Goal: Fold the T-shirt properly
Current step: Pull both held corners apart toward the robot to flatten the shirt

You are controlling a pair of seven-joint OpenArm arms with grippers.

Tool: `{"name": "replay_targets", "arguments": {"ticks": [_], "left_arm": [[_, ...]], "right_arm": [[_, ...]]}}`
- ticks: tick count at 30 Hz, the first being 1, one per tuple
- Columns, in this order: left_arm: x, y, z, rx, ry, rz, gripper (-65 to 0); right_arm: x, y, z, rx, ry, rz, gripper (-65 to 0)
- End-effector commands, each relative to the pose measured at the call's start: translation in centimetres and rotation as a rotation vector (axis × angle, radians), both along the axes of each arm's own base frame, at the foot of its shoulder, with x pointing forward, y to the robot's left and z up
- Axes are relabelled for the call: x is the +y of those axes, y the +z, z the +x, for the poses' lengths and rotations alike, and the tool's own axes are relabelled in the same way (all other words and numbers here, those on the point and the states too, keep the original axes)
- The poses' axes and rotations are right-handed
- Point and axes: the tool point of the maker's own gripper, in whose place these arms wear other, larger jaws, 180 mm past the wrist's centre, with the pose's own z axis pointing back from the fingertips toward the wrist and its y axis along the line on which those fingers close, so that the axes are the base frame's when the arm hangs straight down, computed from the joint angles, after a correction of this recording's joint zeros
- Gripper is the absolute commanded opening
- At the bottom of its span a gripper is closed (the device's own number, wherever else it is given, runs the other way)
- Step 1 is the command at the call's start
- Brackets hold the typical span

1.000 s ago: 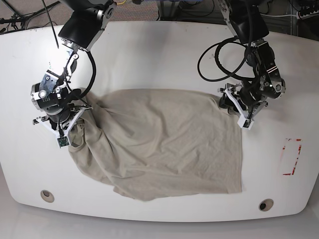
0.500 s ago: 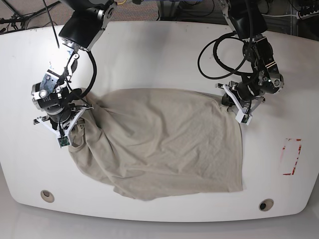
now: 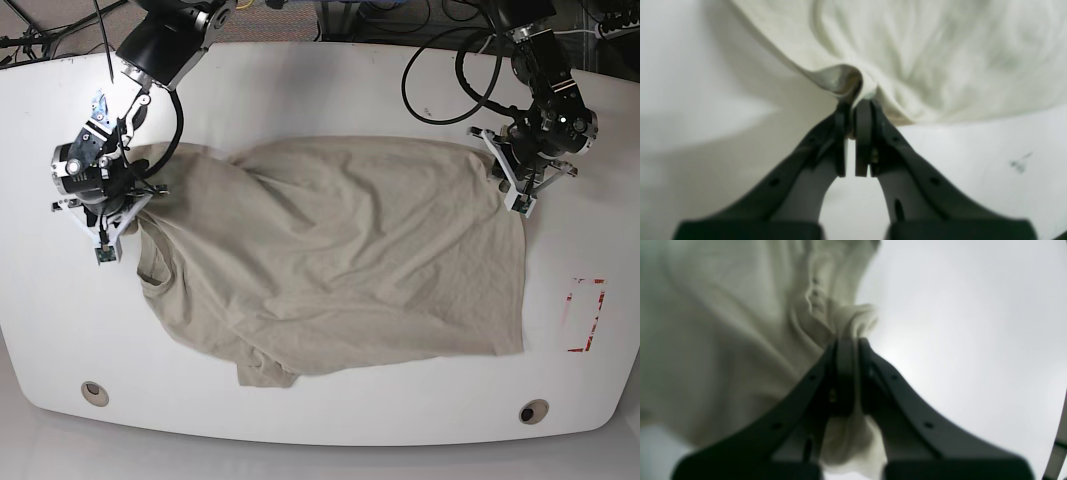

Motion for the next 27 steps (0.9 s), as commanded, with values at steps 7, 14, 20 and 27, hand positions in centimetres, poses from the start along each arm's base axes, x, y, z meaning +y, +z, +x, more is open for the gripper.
{"name": "replay_targets", "arguments": {"ticks": [7,14,20,27], "left_arm": [[2.3,1.8,-2.4,-0.013,-0.042,0.112,-65.0],[4.9,1.0,-5.5,0.059,-0.012,0.159,-65.0],[7.5,1.3,-7.0,0.082,0.039,0.204,-65.0],[9.0,1.7,-7.4,0.091,0.05,0.236,-65.0]], "right_arm": [[-2.2,-1.7,-4.1,0.04,-0.136,0.04,-65.0],[-1.3,-4.1,-7.1,0.106,-0.178,0.088,-65.0],[-0.1,-5.3,-8.3,0.139,-0.171,0.111,-64.8],[-0.1,-5.1,-8.1,0.133,-0.171,0.112,-50.1]]}}
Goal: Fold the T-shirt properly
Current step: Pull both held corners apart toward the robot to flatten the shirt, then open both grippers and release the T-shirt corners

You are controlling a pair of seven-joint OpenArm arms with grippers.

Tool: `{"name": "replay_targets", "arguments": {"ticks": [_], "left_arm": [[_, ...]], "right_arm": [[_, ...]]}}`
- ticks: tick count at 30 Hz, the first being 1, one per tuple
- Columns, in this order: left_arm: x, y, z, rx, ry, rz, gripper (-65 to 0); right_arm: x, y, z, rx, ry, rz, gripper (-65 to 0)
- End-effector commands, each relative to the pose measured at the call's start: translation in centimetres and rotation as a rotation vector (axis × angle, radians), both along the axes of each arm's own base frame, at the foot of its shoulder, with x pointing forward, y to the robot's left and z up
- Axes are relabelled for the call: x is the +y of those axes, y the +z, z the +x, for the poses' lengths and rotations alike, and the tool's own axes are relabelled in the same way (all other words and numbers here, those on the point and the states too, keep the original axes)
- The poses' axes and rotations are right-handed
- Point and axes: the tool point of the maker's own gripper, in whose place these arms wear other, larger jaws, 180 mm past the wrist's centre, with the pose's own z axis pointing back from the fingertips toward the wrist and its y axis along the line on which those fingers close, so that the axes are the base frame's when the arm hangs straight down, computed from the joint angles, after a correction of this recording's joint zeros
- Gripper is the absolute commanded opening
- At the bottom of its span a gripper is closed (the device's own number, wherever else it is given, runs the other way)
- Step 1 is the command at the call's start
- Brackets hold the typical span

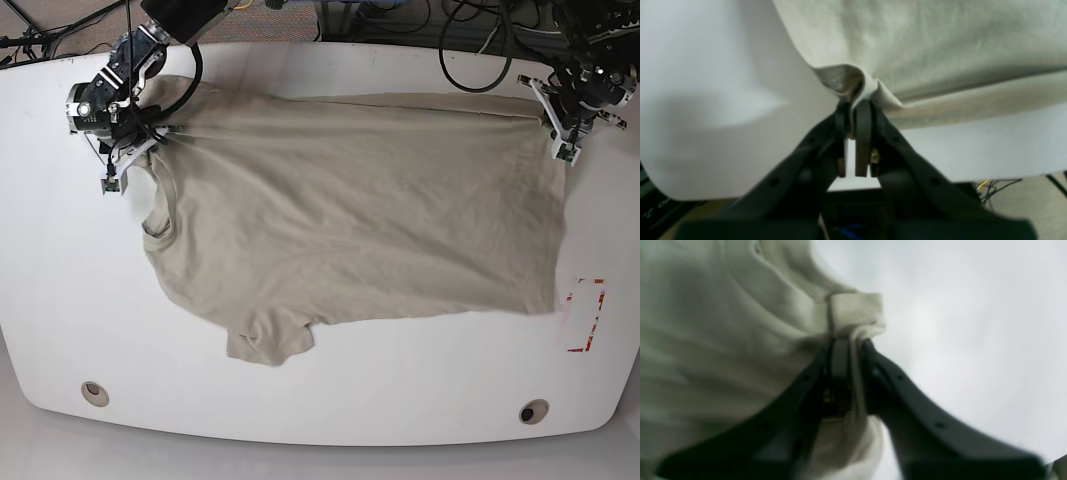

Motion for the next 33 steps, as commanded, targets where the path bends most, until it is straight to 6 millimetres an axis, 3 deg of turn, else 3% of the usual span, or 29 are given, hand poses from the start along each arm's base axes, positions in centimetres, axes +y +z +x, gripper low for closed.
{"name": "replay_targets", "arguments": {"ticks": [1,3,7,10,13,16,19,24,33], "left_arm": [[0.8,1.0,0.5,-0.023,-0.009,0.036,-65.0],[1.1,1.2,0.6,-0.021,-0.015,0.046,-62.4],[1.8,1.1,0.0,0.027,-0.003,0.073,-44.2],[2.5,1.1,-0.8,0.077,0.009,0.101,-26.4],[2.8,1.8,-0.6,0.071,0.001,0.123,-15.6],[2.8,2.1,-0.4,0.062,-0.003,0.129,-16.5],[2.7,2.6,-0.1,0.046,-0.008,0.134,-18.5],[2.4,4.4,1.8,-0.027,-0.015,0.15,-19.2],[2.6,6.1,4.2,-0.105,-0.002,0.155,-19.2]], "right_arm": [[-1.0,1.5,0.8,-0.041,-0.006,-0.043,-44.2],[-1.3,2.2,1.1,-0.059,-0.007,-0.06,-33.5],[-1.7,4.5,2.1,-0.125,-0.01,-0.096,-15.7],[-1.2,5.5,2.8,-0.181,-0.001,-0.077,-10.8],[-0.7,6.1,3.7,-0.235,0.013,-0.039,-10.6],[-0.5,7.5,5.5,-0.309,0.026,-0.01,-10.6],[-0.2,7.6,6.9,-0.34,0.035,0.032,-10.6],[-0.1,8.5,10.9,-0.395,0.082,0.063,-10.6],[0.1,7.2,16.7,-0.461,0.13,0.178,-10.6]]}}
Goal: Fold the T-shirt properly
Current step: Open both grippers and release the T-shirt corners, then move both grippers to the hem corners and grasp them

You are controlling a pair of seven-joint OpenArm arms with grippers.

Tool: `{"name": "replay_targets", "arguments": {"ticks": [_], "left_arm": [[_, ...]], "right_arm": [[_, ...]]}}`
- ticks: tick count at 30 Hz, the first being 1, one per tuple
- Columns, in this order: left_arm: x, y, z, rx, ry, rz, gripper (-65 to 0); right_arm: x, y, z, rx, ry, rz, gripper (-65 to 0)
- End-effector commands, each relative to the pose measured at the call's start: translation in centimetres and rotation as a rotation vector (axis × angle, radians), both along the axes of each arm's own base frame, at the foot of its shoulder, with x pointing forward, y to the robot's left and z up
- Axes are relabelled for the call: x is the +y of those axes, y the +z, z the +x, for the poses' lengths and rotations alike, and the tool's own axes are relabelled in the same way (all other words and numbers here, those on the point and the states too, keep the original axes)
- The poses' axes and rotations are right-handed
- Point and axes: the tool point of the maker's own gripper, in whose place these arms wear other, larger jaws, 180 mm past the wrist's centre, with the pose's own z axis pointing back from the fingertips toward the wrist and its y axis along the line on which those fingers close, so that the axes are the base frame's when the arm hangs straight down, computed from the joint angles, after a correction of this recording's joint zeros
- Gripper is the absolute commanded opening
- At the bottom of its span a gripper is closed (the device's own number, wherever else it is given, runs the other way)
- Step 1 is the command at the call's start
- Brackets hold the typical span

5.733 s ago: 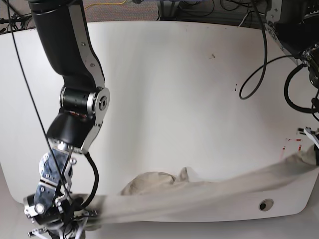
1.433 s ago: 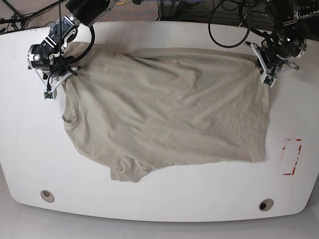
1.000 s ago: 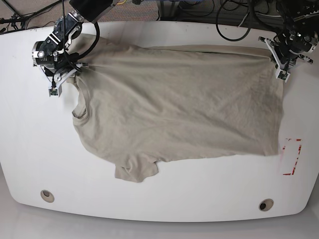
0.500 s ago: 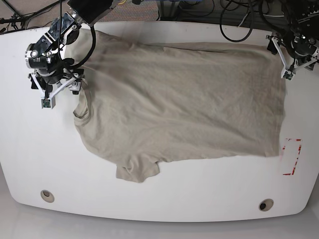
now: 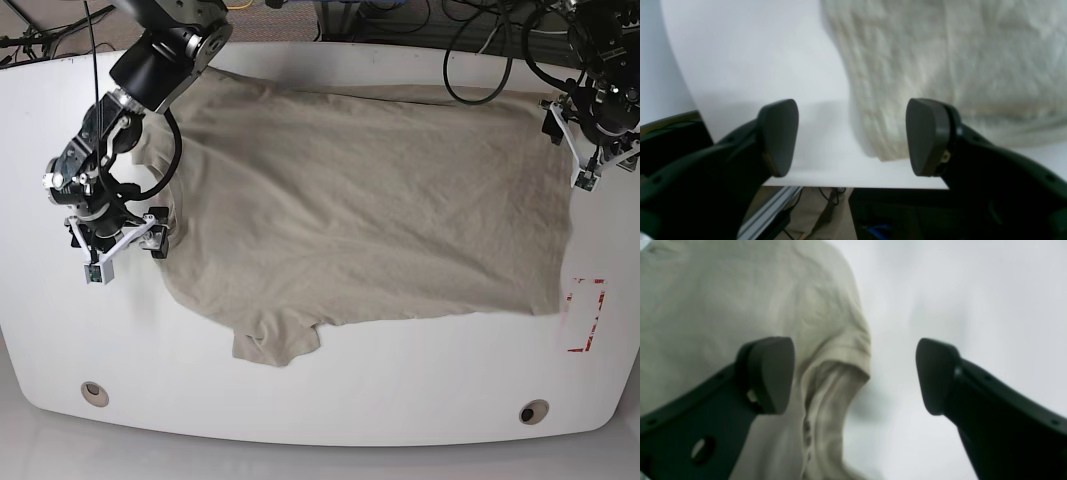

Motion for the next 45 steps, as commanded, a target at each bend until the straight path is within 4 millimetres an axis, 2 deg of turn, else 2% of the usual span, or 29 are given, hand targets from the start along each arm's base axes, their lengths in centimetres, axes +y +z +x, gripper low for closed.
{"name": "replay_targets", "arguments": {"ticks": [1,7,15,19,23,32,34,37,45], "left_arm": [[0.8,1.6,1.0,-0.052,0.007,0.027,-19.2],[2.5,3.4,2.1,-0.123,0.069,0.041,-19.2],[2.6,3.8,2.4,-0.136,0.075,0.04,-19.2],[2.7,3.8,2.4,-0.137,0.075,0.041,-19.2],[2.7,3.9,2.6,-0.143,0.075,0.041,-19.2],[2.8,5.2,4.2,-0.195,0.079,0.04,-18.7],[2.8,5.6,4.8,-0.211,0.077,0.039,-18.6],[2.9,6.8,6.0,-0.259,0.082,0.036,-18.6],[3.5,7.2,8.4,-0.295,0.111,-0.013,-18.6]], "right_arm": [[-0.5,0.5,2.5,-0.06,0.009,0.038,-10.6],[-0.5,-1.2,5.2,-0.084,0.026,0.132,-10.6],[-0.3,-2.1,7.4,-0.093,0.025,0.209,-10.6],[0.1,-2.2,7.6,-0.09,0.029,0.222,-10.6],[1.4,-2.6,7.7,-0.086,0.041,0.242,-10.6],[3.8,-3.4,7.8,-0.078,0.058,0.283,-10.6],[3.8,-3.4,7.8,-0.078,0.059,0.285,-12.8],[4.0,-3.4,7.8,-0.078,0.06,0.287,-20.1],[3.8,-3.4,7.8,-0.078,0.059,0.285,-44.7]]}}
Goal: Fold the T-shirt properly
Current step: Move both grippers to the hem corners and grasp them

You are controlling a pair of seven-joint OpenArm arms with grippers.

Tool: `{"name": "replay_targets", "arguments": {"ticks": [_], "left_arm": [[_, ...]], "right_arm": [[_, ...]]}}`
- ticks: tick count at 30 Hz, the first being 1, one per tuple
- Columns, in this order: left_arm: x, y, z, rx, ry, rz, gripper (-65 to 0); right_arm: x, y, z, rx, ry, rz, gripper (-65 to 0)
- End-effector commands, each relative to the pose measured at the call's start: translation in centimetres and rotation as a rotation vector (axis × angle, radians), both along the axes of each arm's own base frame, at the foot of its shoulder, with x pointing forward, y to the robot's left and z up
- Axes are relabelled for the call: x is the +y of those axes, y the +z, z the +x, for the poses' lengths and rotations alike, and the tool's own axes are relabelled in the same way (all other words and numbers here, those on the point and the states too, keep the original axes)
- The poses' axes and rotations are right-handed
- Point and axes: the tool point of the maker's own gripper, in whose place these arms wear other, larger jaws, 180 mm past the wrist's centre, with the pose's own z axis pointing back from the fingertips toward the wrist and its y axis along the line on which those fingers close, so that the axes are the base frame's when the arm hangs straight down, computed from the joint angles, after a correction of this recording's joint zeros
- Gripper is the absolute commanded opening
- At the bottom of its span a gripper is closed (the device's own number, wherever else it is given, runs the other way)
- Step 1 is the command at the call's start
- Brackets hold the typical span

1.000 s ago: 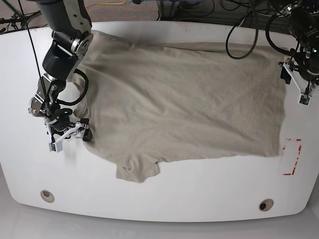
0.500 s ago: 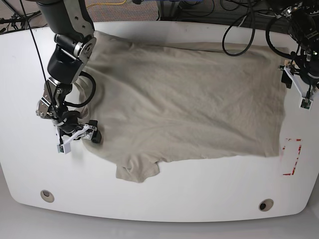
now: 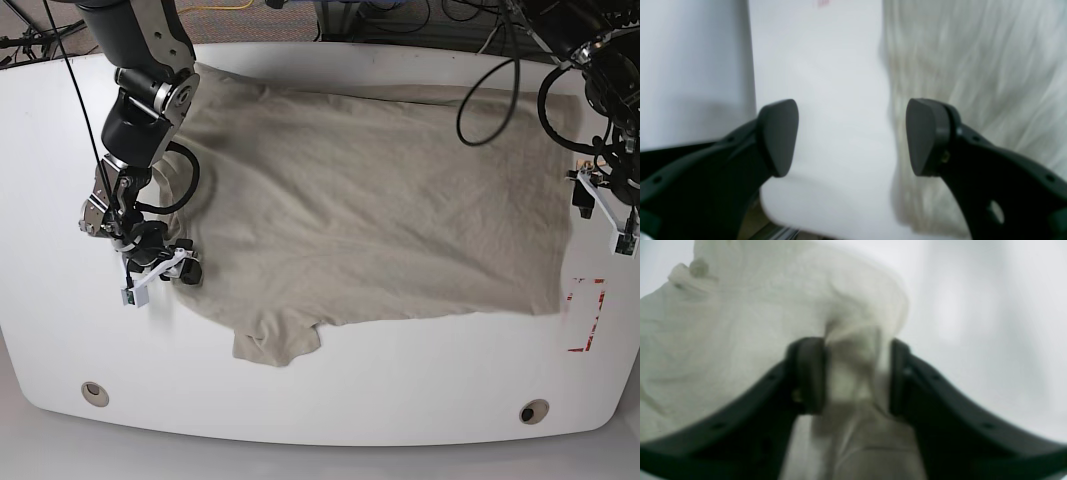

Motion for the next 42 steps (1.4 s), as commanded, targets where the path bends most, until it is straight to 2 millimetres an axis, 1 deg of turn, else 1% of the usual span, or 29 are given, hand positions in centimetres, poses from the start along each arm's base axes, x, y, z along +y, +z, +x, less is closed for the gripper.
{"name": "replay_targets", "arguments": {"ticks": [1,4,7,10,12,16,17,18,22,25,28,30,34,38,39,42], "left_arm": [[1.0,0.6,1.1,-0.024,0.022,-0.012,-18.6],[1.8,0.2,2.0,-0.033,0.051,-0.06,-18.5],[2.0,-0.4,3.6,-0.061,0.058,-0.126,-18.3],[1.8,-1.2,5.1,-0.097,0.043,-0.189,-18.3],[1.4,-2.0,6.2,-0.116,0.029,-0.231,-17.2],[0.8,-3.9,7.6,-0.133,0.02,-0.321,-11.4],[0.4,-4.7,8.3,-0.137,0.014,-0.36,-9.6],[0.3,-5.1,8.6,-0.134,0.01,-0.375,-8.9],[0.8,-6.1,10.1,-0.156,0.03,-0.422,-8.9],[0.8,-7.0,10.8,-0.18,0.05,-0.463,-8.9],[1.4,-7.0,11.6,-0.209,0.065,-0.487,-8.8],[1.4,-7.6,11.9,-0.214,0.073,-0.513,-8.8],[2.3,-8.0,12.5,-0.223,0.097,-0.551,-8.8],[2.5,-8.9,13.1,-0.234,0.121,-0.604,-8.9],[2.5,-9.1,13.1,-0.23,0.122,-0.608,-8.9],[1.6,-10.0,13.5,-0.193,0.098,-0.616,-8.9]], "right_arm": [[-0.8,2.3,1.7,-0.071,-0.013,-0.005,-49.8],[-0.7,2.3,1.7,-0.068,-0.003,-0.013,-58.7],[0.0,2.1,1.7,-0.056,0.036,-0.046,-65.0],[0.2,1.8,1.6,-0.042,0.061,-0.079,-65.0],[0.3,1.7,1.5,-0.037,0.067,-0.089,-65.0],[0.2,1.7,1.5,-0.036,0.067,-0.09,-65.0],[0.3,1.6,1.5,-0.035,0.069,-0.091,-65.0],[0.3,1.4,1.3,-0.03,0.069,-0.091,-65.0],[0.3,1.1,1.0,-0.024,0.071,-0.091,-65.0],[0.3,0.9,0.8,-0.02,0.072,-0.092,-65.0],[0.3,0.9,0.8,-0.02,0.072,-0.092,-65.0],[0.3,0.9,0.8,-0.02,0.072,-0.092,-65.0],[0.3,0.9,0.8,-0.018,0.072,-0.092,-65.0],[0.3,0.8,0.7,-0.017,0.072,-0.092,-65.0],[0.3,0.8,0.7,-0.017,0.072,-0.092,-65.0],[0.3,0.8,0.7,-0.017,0.072,-0.092,-65.0]]}}
